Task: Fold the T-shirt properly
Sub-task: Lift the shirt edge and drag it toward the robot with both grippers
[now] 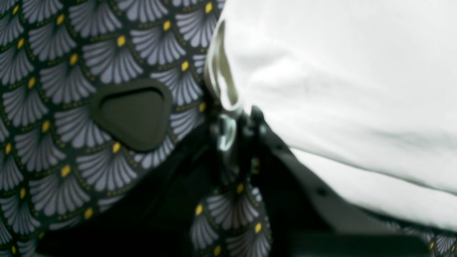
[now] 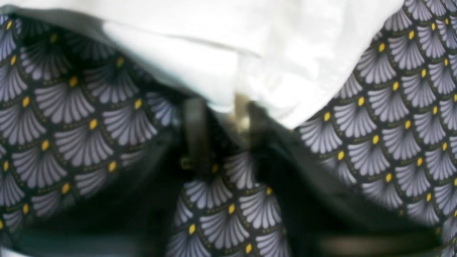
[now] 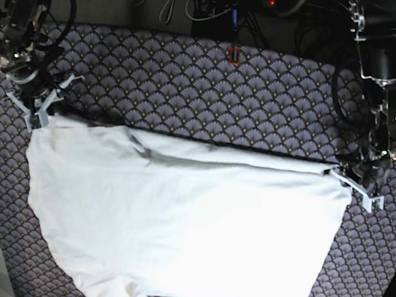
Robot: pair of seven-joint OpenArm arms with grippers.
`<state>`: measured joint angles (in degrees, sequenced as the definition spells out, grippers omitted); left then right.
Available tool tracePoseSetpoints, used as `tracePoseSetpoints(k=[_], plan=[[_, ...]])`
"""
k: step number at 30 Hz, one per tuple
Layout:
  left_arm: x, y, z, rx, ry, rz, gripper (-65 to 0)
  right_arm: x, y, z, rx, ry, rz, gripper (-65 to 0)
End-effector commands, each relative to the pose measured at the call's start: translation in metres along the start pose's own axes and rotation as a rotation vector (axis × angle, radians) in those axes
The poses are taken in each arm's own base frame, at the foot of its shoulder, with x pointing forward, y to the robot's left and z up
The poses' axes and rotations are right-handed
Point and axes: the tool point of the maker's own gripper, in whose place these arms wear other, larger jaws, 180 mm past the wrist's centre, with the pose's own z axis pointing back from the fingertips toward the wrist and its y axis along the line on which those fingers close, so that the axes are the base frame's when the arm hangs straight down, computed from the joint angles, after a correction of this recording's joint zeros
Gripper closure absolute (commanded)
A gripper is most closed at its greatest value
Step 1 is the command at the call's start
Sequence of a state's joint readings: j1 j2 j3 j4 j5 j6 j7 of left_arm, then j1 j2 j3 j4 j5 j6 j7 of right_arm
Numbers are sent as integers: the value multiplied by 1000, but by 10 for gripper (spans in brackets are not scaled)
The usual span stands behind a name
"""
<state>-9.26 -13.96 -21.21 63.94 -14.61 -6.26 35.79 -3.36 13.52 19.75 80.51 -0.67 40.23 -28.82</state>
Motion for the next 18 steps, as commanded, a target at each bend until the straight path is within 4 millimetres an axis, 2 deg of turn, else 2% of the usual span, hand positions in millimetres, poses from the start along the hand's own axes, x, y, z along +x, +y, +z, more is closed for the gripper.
tracePoseSetpoints(k=[1, 2, 6, 9, 14, 18], plan=[[6, 5, 1, 18, 6, -20, -4, 21, -12, 3, -25, -59, 11, -50], [6, 5, 2, 19, 7, -21, -4, 24, -14, 3, -28, -62, 13, 0], [7, 4, 3, 17, 7, -24, -4, 29, -17, 6, -37, -76, 22, 0], [3, 6, 3, 21, 45, -25, -4, 40, -23, 17, -62, -96, 70, 0], [27, 7, 19, 26, 28, -66, -4, 73, -29, 40, -109, -172, 158, 0], [47, 8, 34, 32, 15, -94, -4, 86, -36, 51, -143, -172, 199, 0]])
